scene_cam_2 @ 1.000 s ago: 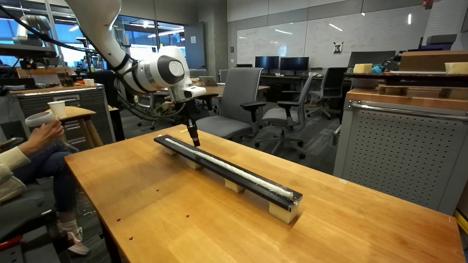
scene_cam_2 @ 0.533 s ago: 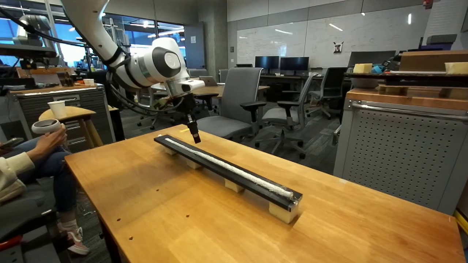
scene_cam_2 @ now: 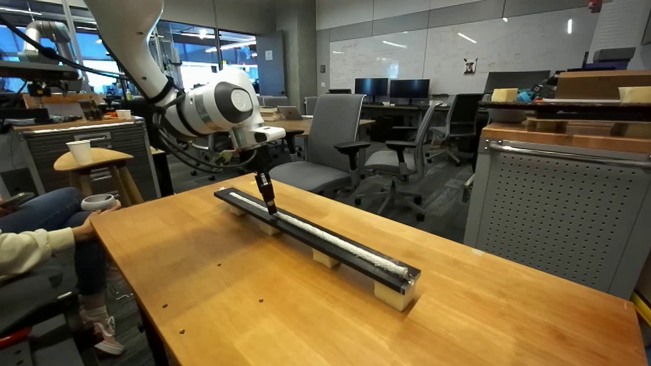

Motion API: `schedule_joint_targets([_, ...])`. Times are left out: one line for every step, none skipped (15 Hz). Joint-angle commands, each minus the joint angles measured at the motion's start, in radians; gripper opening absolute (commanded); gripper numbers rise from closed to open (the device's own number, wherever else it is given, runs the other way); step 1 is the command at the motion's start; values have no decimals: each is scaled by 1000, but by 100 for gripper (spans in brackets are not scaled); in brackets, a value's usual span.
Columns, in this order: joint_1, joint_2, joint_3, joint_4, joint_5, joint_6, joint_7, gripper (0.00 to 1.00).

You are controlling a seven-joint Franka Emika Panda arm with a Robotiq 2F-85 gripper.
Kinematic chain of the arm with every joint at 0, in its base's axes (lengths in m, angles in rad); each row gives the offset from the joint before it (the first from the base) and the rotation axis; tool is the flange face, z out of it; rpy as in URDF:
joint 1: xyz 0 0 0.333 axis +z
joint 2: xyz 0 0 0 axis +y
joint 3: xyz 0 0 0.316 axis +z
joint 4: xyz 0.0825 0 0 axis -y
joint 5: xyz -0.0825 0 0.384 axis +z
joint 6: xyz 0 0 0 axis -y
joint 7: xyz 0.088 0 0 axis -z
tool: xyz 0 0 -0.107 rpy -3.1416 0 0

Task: Set the rope along the middle of the black object then push it into the ridge

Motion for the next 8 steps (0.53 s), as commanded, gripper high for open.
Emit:
schedule_joint_targets([-35, 126, 2, 113, 22, -15, -44, 2])
schedule_joint_targets([-40, 149, -1, 134, 29, -15, -46, 2])
schedule_joint_targets([-42, 158, -1, 146, 39, -30, -50, 2])
schedule_joint_targets([-43, 158, -1, 148, 43, -44, -53, 2])
schedule_joint_targets([-42, 152, -1, 147, 44, -49, -54, 2])
schedule_joint_targets([-35, 139, -5, 139, 36, -52, -48, 2])
schedule_joint_targets([-28, 130, -9, 132, 26, -53, -42, 2])
schedule_joint_targets([-16, 114, -17, 119, 11, -51, -29, 2])
